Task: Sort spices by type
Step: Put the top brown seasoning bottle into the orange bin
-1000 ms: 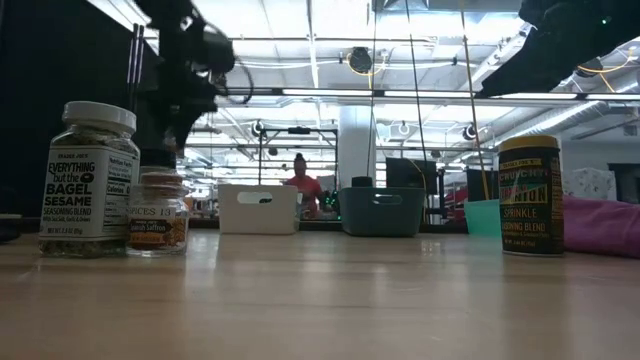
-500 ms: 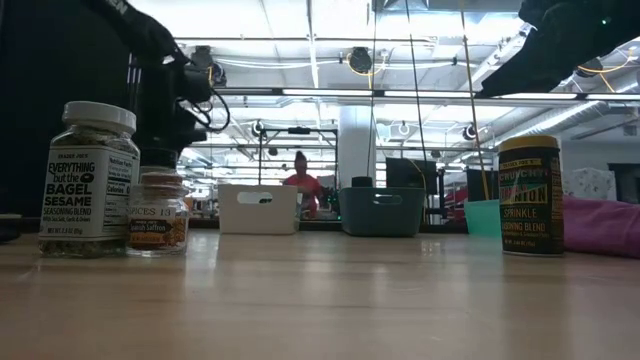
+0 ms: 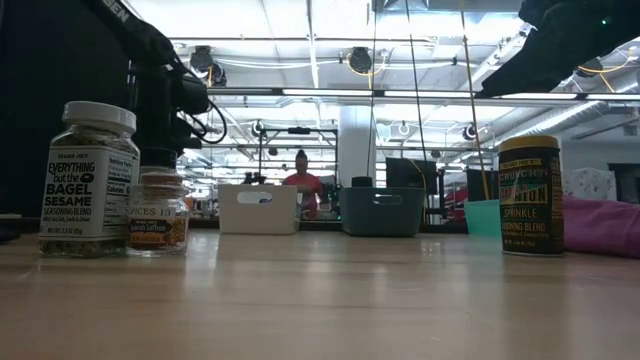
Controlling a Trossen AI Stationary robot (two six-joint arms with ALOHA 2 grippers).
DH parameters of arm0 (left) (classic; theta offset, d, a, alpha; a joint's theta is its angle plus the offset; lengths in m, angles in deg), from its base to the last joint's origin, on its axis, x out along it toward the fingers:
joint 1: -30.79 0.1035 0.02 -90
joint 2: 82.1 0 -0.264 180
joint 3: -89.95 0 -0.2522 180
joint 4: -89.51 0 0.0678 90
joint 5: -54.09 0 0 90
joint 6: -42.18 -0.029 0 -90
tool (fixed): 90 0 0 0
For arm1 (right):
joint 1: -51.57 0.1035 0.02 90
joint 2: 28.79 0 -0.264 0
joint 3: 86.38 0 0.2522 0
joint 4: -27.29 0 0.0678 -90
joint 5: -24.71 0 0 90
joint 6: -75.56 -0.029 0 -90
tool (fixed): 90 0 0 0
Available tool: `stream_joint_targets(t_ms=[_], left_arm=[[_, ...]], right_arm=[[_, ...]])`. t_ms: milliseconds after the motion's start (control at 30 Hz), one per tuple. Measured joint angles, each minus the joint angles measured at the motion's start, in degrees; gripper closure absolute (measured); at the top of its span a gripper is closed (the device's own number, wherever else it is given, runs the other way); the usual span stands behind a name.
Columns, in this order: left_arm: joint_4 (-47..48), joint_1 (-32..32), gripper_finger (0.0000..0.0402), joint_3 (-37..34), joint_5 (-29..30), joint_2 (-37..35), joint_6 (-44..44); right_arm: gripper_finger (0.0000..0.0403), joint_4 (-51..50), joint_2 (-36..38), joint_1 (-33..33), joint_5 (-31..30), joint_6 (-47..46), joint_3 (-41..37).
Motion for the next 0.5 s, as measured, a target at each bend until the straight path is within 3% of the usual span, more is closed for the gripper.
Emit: stream_joint_targets(t_ms=[500], left_arm=[[1.09, -0.28, 0.0207, -0.02, -0.87, 0.00, 4.35]], right_arm=[[0.0193, -0.02, 0.00, 0.02, -0.01, -0.31, 0.00]])
